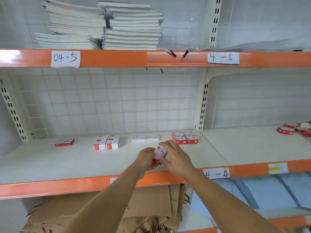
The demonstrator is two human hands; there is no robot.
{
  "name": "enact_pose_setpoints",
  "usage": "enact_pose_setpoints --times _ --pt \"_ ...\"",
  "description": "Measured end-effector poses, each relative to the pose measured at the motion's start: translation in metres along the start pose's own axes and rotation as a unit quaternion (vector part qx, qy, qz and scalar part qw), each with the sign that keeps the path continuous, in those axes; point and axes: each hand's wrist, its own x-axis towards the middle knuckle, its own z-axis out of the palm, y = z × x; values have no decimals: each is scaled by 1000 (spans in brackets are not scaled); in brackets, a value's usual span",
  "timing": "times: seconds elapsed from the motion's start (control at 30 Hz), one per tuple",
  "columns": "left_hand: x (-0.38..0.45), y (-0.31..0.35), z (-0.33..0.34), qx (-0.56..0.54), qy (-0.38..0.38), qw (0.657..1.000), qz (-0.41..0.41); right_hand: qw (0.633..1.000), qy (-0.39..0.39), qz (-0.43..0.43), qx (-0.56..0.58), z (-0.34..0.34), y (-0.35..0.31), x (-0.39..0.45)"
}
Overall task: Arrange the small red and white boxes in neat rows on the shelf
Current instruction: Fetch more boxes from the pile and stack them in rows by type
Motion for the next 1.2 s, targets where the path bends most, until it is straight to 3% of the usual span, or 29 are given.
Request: enact_pose_setpoints --times 0.1,0.23,0.53,0.87,1.2 --pt "11 2 32 73 -3 997 6 998 -65 10 19 -14 29 -1" --pt "28 2 71 82 2 997 -1 994 -111 24 -10 -27 74 -1" --pt "58 -10 108 84 62 994 41 996 -39 72 24 -28 130 7" --pt "93 -16 110 255 102 956 104 995 -20 92 28 -8 143 27" --pt "117 -22 104 299 127 937 126 991 5 121 -62 1 145 45"
